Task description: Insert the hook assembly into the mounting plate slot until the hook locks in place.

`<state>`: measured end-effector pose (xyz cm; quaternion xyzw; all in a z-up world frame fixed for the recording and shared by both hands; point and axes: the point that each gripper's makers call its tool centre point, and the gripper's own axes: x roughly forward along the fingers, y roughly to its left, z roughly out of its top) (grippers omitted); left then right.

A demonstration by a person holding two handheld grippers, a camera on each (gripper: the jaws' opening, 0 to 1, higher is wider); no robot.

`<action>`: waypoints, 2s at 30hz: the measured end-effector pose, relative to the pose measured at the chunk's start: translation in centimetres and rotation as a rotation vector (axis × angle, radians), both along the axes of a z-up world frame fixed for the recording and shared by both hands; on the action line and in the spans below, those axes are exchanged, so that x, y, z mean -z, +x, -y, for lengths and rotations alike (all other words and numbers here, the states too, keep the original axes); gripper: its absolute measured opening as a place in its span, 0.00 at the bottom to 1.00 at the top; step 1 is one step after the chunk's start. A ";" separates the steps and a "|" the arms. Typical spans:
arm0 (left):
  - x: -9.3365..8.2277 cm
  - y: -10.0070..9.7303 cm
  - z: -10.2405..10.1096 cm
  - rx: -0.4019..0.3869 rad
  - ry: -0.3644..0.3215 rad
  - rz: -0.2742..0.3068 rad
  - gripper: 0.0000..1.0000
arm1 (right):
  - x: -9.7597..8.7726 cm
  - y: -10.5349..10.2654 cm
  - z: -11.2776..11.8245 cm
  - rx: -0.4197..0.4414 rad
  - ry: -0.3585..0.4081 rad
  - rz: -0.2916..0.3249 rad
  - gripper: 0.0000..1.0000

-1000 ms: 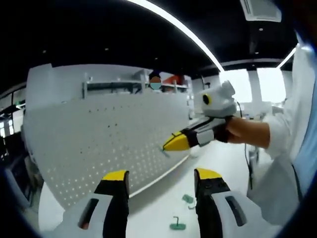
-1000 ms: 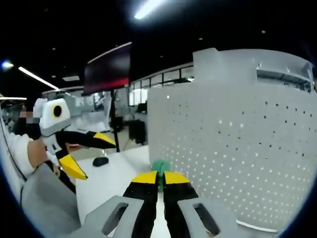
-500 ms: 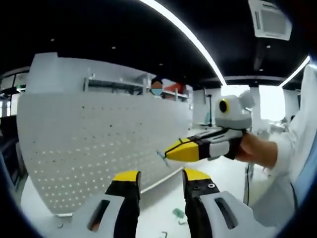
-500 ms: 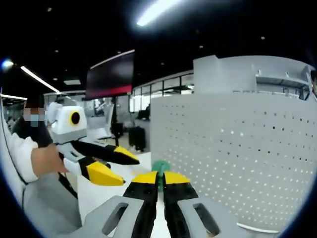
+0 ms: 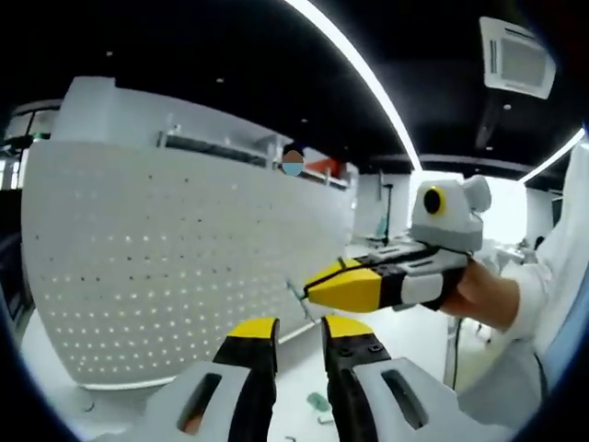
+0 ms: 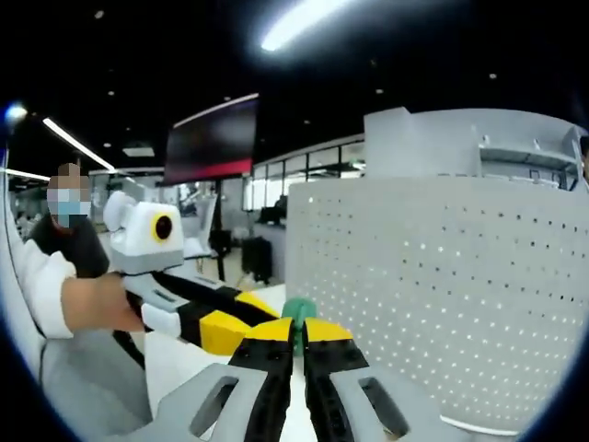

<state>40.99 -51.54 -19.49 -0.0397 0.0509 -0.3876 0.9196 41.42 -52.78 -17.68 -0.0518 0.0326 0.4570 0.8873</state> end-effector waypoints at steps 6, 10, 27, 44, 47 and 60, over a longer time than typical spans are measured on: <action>-0.1 0.1 0.2 0.004 -0.005 0.003 0.15 | -0.1 -0.2 -0.2 -0.002 0.002 0.013 0.01; 0.0 0.0 0.4 0.011 -0.004 0.007 0.12 | -0.1 -0.3 -0.2 0.000 0.004 0.015 0.01; -0.3 -0.2 0.3 0.015 0.034 0.068 0.05 | -0.1 -0.4 -0.5 0.006 -0.015 0.029 0.01; -0.5 -0.1 0.1 -0.005 0.089 0.133 0.03 | 0.4 -0.4 -0.4 0.017 -0.020 0.017 0.01; -0.5 -0.2 0.2 -0.002 0.095 0.135 0.03 | 0.2 -0.4 -0.4 0.018 -0.016 0.018 0.01; -0.2 -0.2 0.1 -0.001 0.098 0.125 0.10 | -0.1 -0.1 -0.1 0.038 0.001 0.033 0.00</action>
